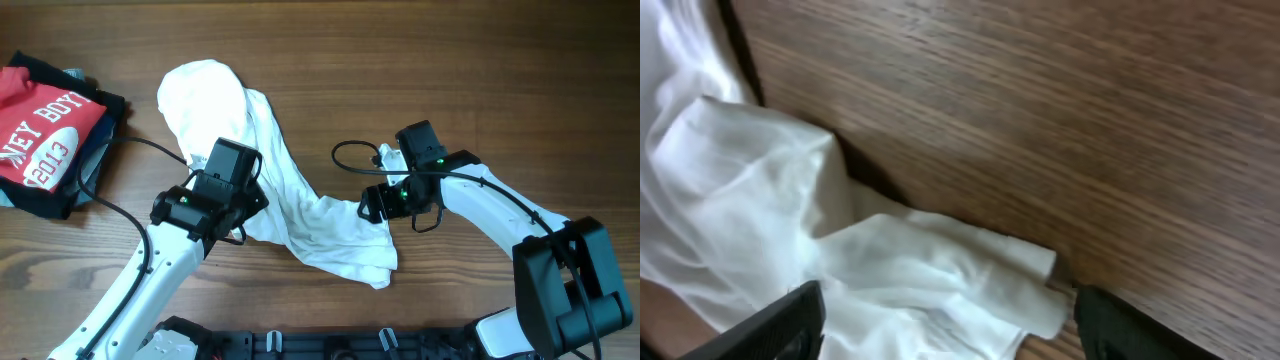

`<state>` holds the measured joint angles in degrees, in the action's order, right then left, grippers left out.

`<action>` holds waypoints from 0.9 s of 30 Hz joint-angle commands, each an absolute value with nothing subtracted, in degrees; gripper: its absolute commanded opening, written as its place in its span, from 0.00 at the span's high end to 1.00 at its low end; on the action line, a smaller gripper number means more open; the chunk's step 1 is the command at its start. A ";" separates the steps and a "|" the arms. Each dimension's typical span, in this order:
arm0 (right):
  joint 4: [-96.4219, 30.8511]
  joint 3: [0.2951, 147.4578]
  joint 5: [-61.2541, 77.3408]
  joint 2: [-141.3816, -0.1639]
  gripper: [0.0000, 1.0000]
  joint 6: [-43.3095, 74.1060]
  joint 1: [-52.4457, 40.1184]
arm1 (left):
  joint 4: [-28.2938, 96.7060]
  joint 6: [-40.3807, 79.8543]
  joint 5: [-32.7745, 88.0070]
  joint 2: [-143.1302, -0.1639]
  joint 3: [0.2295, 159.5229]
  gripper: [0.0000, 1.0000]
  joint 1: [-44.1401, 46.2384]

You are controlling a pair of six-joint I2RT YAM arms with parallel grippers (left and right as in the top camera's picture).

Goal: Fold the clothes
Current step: 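Release with the right gripper and regrasp the shirt's lower edge, then pull the shirt edge rightward with the right gripper to spread it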

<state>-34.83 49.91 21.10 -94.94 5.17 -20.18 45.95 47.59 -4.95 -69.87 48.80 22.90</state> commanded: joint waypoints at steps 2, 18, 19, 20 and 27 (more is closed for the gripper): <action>-34.63 49.76 19.57 -95.81 0.45 6.42 -20.45 | 45.91 46.68 -6.50 -70.04 48.75 0.96 22.65; -43.27 62.08 -7.20 -90.00 0.96 18.15 -9.63 | 47.42 46.65 -7.53 -70.04 48.75 0.96 22.63; -44.56 67.16 -10.09 -88.73 0.96 18.15 -4.47 | 47.44 46.65 -7.68 -70.04 48.75 0.96 22.63; -44.82 71.61 -10.59 -88.47 0.96 18.09 0.43 | 47.42 46.65 -7.66 -70.04 48.75 0.96 22.63; -47.13 78.28 -6.02 -89.14 0.19 15.00 15.31 | 47.42 46.65 -7.66 -70.04 48.75 0.96 22.63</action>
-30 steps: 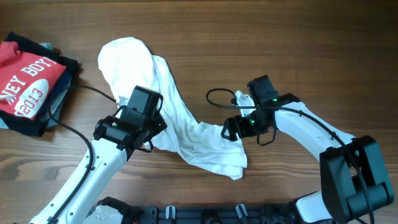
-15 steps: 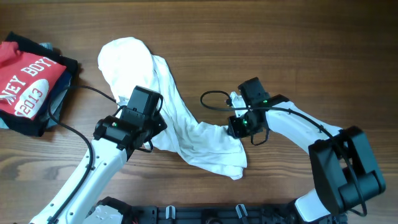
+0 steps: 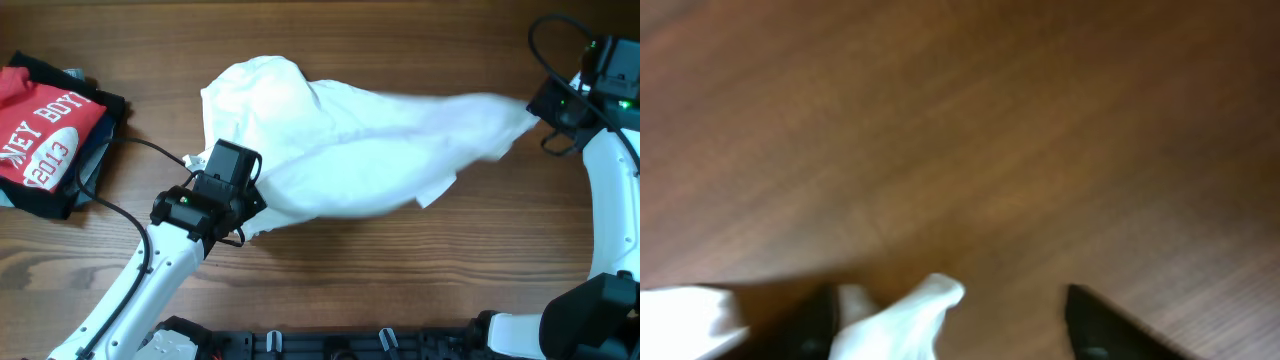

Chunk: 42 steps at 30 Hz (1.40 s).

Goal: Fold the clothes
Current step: 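Pull the shirt edge rightward with the right gripper to spread it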

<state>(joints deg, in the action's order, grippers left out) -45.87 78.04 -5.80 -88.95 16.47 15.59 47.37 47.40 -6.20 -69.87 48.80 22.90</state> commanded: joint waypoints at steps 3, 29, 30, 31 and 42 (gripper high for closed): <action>-51.53 78.26 0.36 -89.14 0.18 11.73 14.87 | 47.42 46.65 -7.66 -70.04 48.75 0.96 22.65; -62.72 64.86 11.64 -77.43 0.96 16.86 -0.03 | 46.54 46.65 -7.64 -70.04 48.75 0.96 22.63; -67.77 72.79 11.66 -77.28 0.96 13.43 -0.03 | 46.54 46.65 -7.64 -70.04 48.75 0.96 22.63; -70.28 76.12 11.66 -77.97 0.96 12.40 -0.03 | 46.52 46.68 -7.64 -70.04 48.75 0.96 22.63; -51.22 82.02 0.10 -101.75 0.96 3.86 -0.03 | 45.74 46.65 -8.91 -70.04 48.75 0.96 22.63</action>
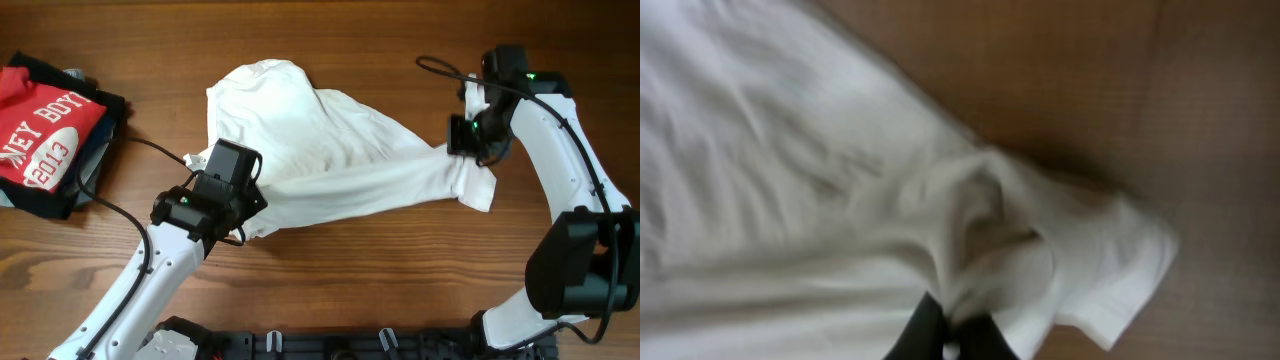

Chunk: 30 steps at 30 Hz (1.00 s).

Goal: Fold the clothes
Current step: 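Pull the shirt edge rightward with the right gripper to spread it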

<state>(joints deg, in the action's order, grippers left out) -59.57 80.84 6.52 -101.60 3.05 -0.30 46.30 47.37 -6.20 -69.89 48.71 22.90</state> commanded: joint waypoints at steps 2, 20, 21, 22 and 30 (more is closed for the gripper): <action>-39.16 82.02 -0.40 -101.80 0.96 4.82 -0.03 | 44.66 46.68 -9.54 -70.04 48.75 0.96 22.65; -33.17 61.45 5.89 -101.93 0.48 5.93 -0.54 | 42.87 46.68 -9.72 -70.04 48.75 0.96 22.65; -31.09 60.25 5.89 -101.93 0.48 5.93 -0.58 | 42.87 46.68 -9.72 -70.04 48.75 0.96 22.65; -28.82 59.00 5.87 -101.93 0.48 5.96 -0.58 | 42.85 46.68 -9.72 -70.04 48.75 0.96 22.65; -19.42 55.79 5.82 -105.71 0.44 6.04 -1.54 | 42.85 46.68 -9.72 -70.04 48.75 0.96 22.65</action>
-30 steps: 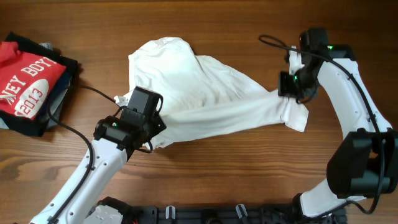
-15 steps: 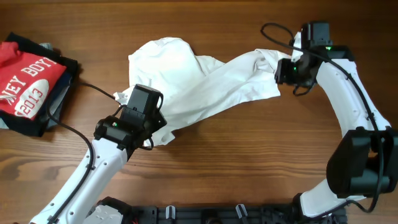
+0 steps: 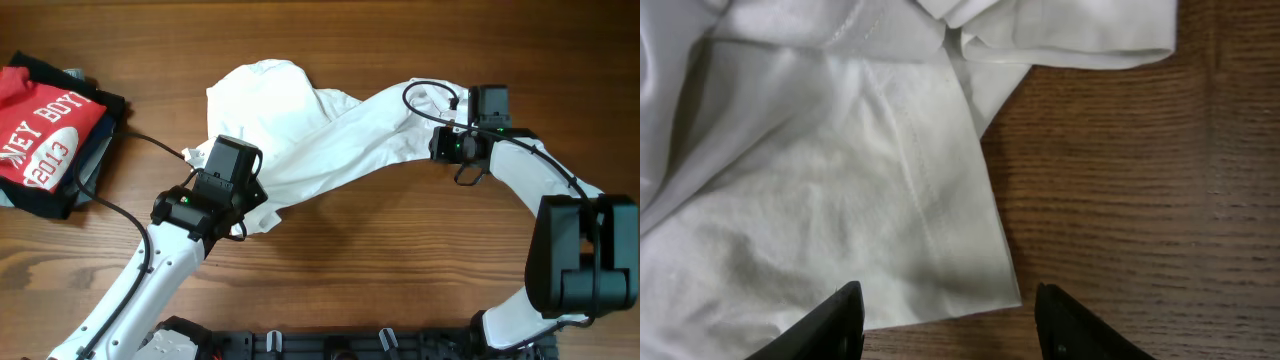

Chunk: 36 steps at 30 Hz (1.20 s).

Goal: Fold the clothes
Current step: 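Pull the shirt edge rightward with the right gripper to spread it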

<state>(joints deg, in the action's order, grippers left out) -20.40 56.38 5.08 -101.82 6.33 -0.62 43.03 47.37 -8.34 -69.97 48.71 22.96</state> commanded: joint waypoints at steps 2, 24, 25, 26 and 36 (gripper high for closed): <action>-18.59 55.79 5.87 -108.31 0.44 6.04 -1.74 | 42.87 46.68 -9.72 -70.04 48.75 0.96 22.65; -44.14 60.16 -10.31 -95.35 0.96 17.19 7.38 | 42.87 46.68 -9.74 -70.11 48.75 0.96 22.65; -45.25 60.16 -10.22 -93.86 0.96 18.50 9.19 | 42.83 46.68 -9.74 -70.22 48.75 0.96 22.65; -46.04 60.16 -9.17 -92.86 0.96 18.00 10.33 | 42.76 46.68 -9.74 -70.37 48.75 0.96 22.65; -51.75 60.12 -19.35 -92.44 0.96 25.52 15.46 | 40.34 46.68 6.90 -77.69 48.75 0.96 24.21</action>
<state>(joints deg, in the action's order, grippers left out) -51.00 60.23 -11.90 -92.99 20.88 12.12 41.67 47.37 0.60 -76.05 48.71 23.05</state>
